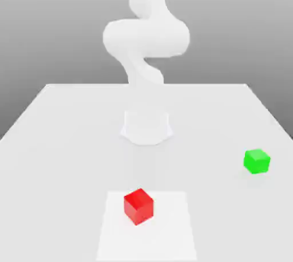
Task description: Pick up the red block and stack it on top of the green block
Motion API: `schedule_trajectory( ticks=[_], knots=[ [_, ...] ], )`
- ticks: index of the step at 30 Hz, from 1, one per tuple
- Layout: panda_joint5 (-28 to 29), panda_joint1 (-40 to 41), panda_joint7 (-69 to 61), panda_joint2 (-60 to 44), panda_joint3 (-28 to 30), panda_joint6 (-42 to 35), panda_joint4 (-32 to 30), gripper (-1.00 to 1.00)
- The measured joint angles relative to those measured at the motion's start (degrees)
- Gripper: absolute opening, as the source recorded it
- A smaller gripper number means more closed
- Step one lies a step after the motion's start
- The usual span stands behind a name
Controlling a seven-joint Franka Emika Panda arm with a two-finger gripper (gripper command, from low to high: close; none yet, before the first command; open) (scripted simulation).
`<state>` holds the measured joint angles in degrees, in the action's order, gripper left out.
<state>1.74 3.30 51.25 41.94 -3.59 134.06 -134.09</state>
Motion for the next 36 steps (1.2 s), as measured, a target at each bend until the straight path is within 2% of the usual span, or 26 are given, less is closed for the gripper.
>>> schedule_trajectory(
  ticks=[9, 18, 23, 28, 36],
  knots=[
    [6.44, 10.44, 19.86, -15.24, -9.74, 8.12, -8.35, 0.00],
    [10.19, 16.48, 37.37, -30.08, -13.14, 16.15, -16.53, 0.00],
    [7.69, 17.23, 43.83, -36.95, -13.02, 21.00, -21.22, 0.00],
    [-0.49, 16.26, 45.30, -41.78, -13.38, 25.64, -25.23, 0.00],
    [2.71, 15.64, 48.67, -47.66, -11.63, 30.63, -24.09, 0.00]
  ],
)
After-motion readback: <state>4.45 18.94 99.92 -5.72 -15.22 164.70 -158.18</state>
